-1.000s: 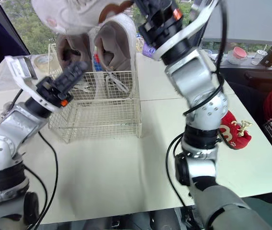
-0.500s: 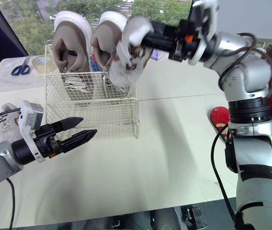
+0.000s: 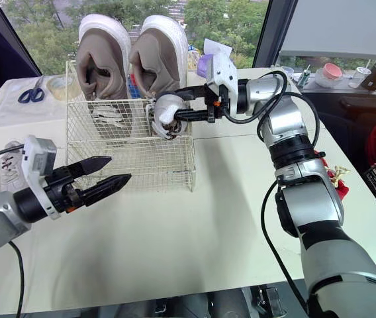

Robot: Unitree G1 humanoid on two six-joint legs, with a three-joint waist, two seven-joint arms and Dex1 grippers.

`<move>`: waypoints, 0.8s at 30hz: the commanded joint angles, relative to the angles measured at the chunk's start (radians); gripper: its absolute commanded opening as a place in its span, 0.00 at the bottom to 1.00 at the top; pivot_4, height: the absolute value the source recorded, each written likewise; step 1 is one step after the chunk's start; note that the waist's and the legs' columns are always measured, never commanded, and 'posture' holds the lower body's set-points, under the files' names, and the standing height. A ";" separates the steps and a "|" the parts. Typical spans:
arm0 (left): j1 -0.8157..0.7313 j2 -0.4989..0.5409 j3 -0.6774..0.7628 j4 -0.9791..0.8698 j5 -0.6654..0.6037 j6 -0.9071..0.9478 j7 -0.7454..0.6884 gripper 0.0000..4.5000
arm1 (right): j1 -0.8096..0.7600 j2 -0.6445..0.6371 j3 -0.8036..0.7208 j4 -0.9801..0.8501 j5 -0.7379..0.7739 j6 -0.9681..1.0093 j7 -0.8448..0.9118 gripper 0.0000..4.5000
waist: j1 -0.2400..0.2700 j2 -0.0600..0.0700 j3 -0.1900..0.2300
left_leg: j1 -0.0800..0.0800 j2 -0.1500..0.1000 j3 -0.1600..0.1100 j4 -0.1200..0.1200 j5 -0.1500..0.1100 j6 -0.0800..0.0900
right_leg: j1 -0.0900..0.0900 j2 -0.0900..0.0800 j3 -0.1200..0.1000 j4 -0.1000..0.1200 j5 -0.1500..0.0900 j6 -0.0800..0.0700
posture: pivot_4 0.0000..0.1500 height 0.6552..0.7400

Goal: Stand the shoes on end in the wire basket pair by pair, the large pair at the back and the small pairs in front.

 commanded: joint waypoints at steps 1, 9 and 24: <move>-0.014 0.014 0.017 0.001 -0.006 -0.017 -0.010 1.00 | -0.023 -0.012 -0.045 -0.005 -0.022 -0.030 -0.007 0.90 | 0.000 0.000 0.000 | 0.000 0.000 0.000 0.000 0.000 0.000 | 0.000 0.000 0.000 0.000 0.000 0.000 | 1.00 1.00; -0.020 0.128 0.102 0.079 -0.006 0.045 0.004 1.00 | 0.096 -0.144 -0.179 -0.327 0.077 0.180 -0.076 0.98 | 0.005 0.000 0.000 | 0.000 0.000 -0.001 0.000 0.001 -0.002 | 0.001 -0.001 0.000 0.000 0.000 0.000 | 1.00 1.00; -0.154 0.320 0.152 0.605 0.175 0.145 0.309 1.00 | 0.299 -0.339 -0.240 -0.906 0.435 0.842 -0.134 0.98 | 0.000 0.000 0.000 | 0.002 0.001 -0.002 -0.001 -0.001 0.002 | 0.000 0.002 -0.001 0.002 0.000 0.000 | 1.00 1.00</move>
